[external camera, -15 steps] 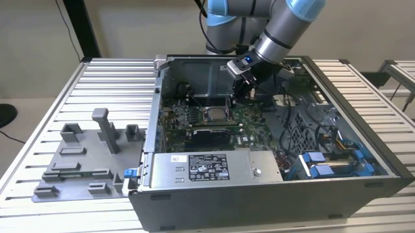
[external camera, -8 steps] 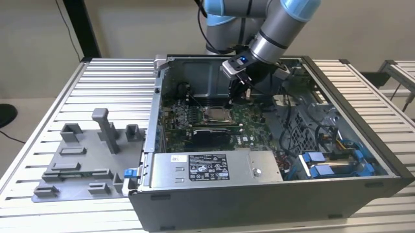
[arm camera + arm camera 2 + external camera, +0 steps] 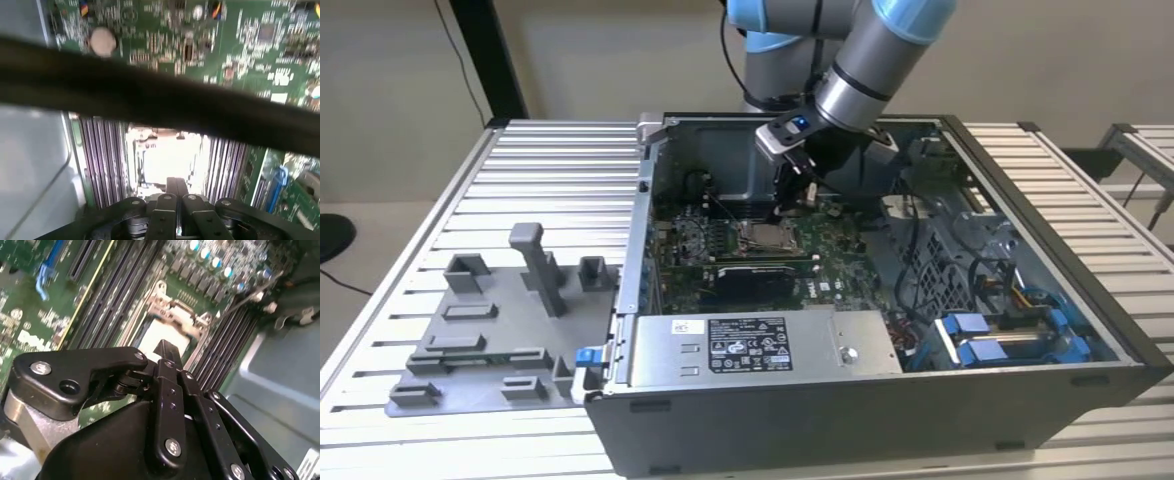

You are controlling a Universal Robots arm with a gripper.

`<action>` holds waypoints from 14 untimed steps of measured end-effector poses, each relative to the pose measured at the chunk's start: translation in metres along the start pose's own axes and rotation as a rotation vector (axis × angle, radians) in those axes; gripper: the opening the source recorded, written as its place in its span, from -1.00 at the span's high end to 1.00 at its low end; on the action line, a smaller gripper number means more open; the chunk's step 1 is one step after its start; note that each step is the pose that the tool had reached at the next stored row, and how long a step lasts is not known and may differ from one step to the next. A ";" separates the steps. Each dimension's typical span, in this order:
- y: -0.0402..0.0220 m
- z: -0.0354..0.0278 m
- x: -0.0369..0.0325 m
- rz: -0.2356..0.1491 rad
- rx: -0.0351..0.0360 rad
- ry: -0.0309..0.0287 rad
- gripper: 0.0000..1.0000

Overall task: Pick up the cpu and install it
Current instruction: 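Pick up the cpu and move it towards the insertion slot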

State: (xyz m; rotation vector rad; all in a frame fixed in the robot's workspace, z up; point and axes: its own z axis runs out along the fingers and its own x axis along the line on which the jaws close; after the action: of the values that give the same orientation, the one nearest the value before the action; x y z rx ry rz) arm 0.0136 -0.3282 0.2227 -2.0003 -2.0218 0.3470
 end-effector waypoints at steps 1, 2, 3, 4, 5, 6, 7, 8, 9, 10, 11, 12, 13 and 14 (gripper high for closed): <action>-0.0041 0.0020 0.0000 0.000 0.0000 -0.0001 1.00; -0.0082 0.0041 0.0001 0.000 0.0001 -0.0001 1.00; -0.0122 0.0062 0.0001 0.000 0.0001 0.0003 1.00; -0.0162 0.0083 0.0001 0.000 0.0000 0.0010 1.00; -0.0206 0.0106 0.0001 -0.001 0.0000 0.0021 1.00; -0.0237 0.0124 0.0001 -0.002 0.0000 0.0040 1.00; -0.0255 0.0137 0.0001 -0.002 0.0000 0.0064 1.00; -0.0263 0.0146 0.0000 -0.003 0.0000 0.0093 1.00; -0.0263 0.0152 0.0000 -0.005 0.0000 0.0135 1.00; -0.0260 0.0158 0.0000 -0.008 -0.0001 0.0188 1.00; -0.0259 0.0165 0.0000 -0.010 -0.0001 0.0249 1.00; -0.0259 0.0172 0.0000 -0.014 -0.0001 0.0316 1.00; -0.0260 0.0179 0.0001 -0.018 -0.0005 0.0365 1.00; -0.0261 0.0187 0.0002 -0.022 -0.0028 0.0386 1.00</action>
State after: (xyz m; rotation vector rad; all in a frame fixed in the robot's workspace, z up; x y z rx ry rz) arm -0.0174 -0.3279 0.2146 -1.9696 -2.0203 0.2989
